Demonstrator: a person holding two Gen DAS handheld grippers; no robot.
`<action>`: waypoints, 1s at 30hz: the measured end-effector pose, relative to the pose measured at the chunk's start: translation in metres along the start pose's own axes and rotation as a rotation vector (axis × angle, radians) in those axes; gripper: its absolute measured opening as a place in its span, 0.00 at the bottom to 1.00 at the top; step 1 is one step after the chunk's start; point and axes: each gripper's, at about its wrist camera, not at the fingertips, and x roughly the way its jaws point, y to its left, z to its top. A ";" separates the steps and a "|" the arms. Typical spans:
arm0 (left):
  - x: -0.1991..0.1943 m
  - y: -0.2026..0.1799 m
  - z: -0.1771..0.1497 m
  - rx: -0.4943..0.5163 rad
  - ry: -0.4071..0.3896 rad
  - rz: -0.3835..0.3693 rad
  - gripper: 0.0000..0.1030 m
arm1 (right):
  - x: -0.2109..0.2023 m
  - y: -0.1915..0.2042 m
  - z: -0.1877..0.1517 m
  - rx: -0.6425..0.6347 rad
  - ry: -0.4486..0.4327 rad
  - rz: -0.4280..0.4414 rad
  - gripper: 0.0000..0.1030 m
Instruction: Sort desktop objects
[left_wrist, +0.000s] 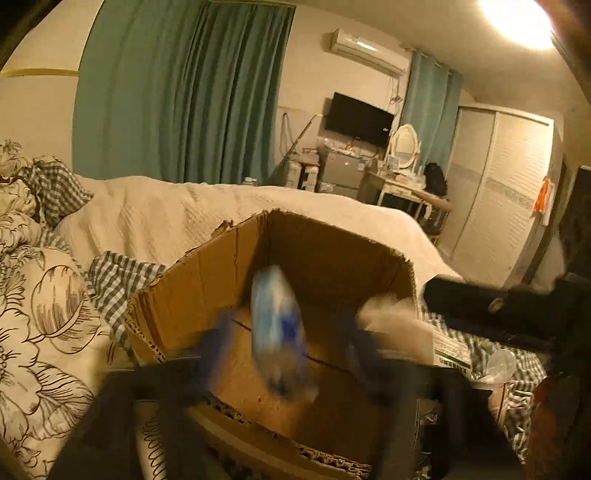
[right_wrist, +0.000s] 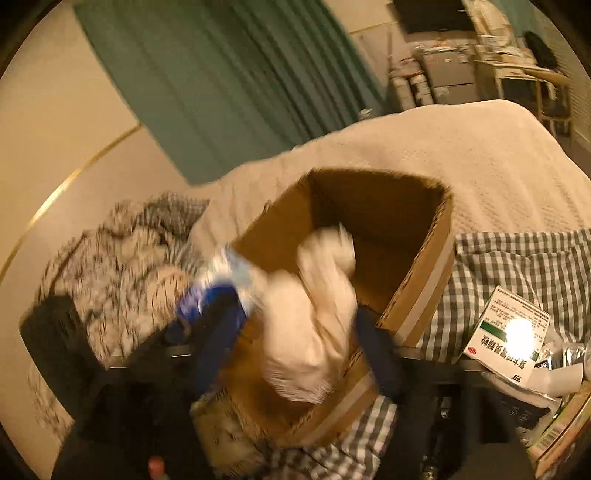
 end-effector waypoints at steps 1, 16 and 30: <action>-0.007 -0.001 0.000 -0.006 -0.037 0.014 0.97 | -0.004 0.000 0.001 -0.007 -0.001 -0.009 0.72; -0.092 -0.081 -0.029 0.061 -0.001 -0.207 0.98 | -0.233 -0.044 -0.048 0.011 -0.109 -0.372 0.72; -0.051 -0.148 -0.120 0.167 0.181 -0.137 0.99 | -0.273 -0.118 -0.124 0.059 -0.033 -0.551 0.72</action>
